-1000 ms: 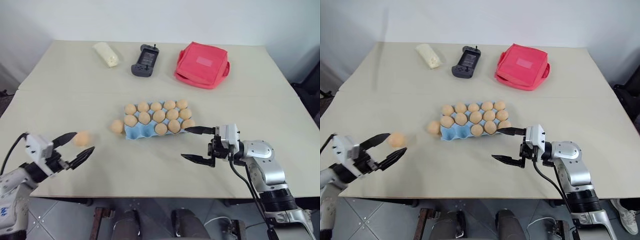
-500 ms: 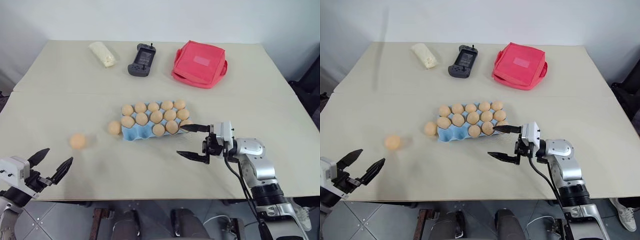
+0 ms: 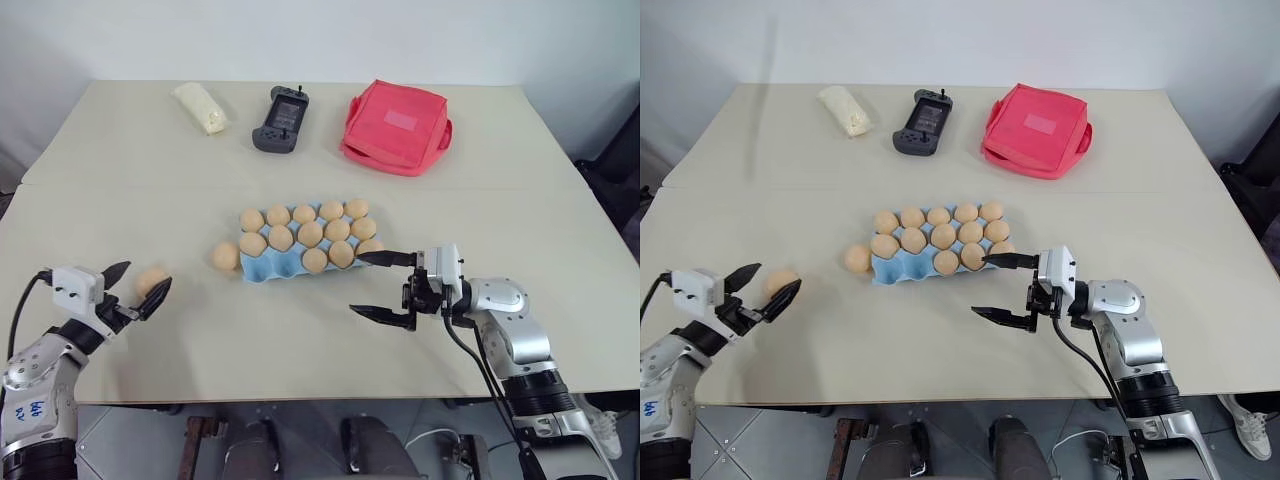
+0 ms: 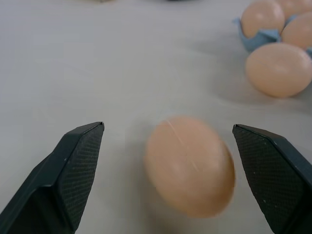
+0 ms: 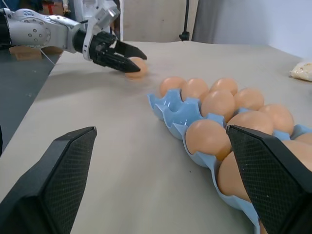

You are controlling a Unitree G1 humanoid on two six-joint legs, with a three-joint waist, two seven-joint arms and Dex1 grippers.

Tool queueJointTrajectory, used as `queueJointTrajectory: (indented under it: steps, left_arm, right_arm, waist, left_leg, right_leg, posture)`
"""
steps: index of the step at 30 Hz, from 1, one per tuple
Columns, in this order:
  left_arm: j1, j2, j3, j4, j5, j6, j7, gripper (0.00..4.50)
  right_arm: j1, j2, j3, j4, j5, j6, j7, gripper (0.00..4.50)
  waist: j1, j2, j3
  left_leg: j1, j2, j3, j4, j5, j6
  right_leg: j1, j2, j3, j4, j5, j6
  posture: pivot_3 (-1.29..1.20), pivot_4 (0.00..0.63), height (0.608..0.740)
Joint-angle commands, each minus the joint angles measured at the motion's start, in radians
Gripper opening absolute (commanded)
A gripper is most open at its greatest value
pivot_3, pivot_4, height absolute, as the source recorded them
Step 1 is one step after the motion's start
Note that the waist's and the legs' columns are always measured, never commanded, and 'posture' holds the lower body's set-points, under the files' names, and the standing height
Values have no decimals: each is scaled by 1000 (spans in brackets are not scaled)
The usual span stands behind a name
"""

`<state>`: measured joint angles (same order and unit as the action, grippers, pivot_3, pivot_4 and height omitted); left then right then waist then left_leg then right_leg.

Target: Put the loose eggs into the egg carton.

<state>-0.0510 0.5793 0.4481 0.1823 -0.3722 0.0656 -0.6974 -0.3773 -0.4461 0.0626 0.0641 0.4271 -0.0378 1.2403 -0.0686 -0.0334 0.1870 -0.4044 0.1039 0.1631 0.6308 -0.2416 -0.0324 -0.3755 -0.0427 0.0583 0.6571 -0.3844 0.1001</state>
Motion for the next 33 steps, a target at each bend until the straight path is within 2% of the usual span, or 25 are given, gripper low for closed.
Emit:
queueJointTrajectory:
  steps: [1, 7, 12, 17, 23, 31, 33]
  left_arm:
    - [-23, 5, -9, 13, -3, -29, -13, 4098]
    - [-18, 10, -12, -13, -41, -20, -48, 2285]
    - [-43, 6, -44, -158, -114, 34, -88, 2285]
    - [-188, -12, -217, -243, -79, 103, -111, 2285]
    - [-348, -97, -417, -148, -10, 95, -170, 2285]
    - [-459, -130, -471, 37, 61, 37, -197, 2285]
    - [-468, -140, -471, 57, 64, 19, -204, 2746]
  right_arm:
    - [10, -9, -10, -54, 12, 7, -16, 4500]
    - [19, -10, -10, -69, 11, 16, -28, 4500]
    - [22, -13, -13, -69, 7, 16, -40, 4500]
    - [10, -12, -22, -46, -4, 0, -60, 4500]
    - [2, -4, -29, -47, -10, -12, -93, 4500]
    - [30, -10, -34, -92, -6, -9, -137, 4500]
    - [36, -10, -34, -99, -5, -9, -144, 4500]
  waist:
    - [0, 0, 0]
    - [-8, 0, 0]
    - [-9, 0, 0]
    - [7, 0, 0]
    - [12, 0, 0]
    - [10, 0, 0]
    - [11, 0, 0]
  left_leg:
    - [0, 0, 0, 0, 0, 0]
    - [0, 0, 0, 1, 1, 0]
    - [0, -1, 0, 2, 1, 1]
    - [0, -3, 0, 2, 3, 2]
    - [0, -4, 1, 4, 3, 3]
    - [0, 0, 1, 5, 5, 0]
    - [0, -1, 2, 6, 5, 1]
  right_leg:
    - [0, 0, 0, 0, 0, 0]
    - [0, 0, 0, 1, 0, 0]
    - [0, 0, 0, 3, 0, 0]
    - [1, 3, 0, 3, 0, 1]
    - [1, 3, 2, 3, 2, 3]
    - [0, 8, 4, 4, 2, 3]
    - [0, 8, 4, 3, 2, 3]
  posture:
    - [0, 150, 740]
    - [0, 150, 740]
    - [0, 150, 740]
    - [0, 150, 740]
    - [0, 150, 740]
    - [0, 150, 740]
    - [0, 150, 740]
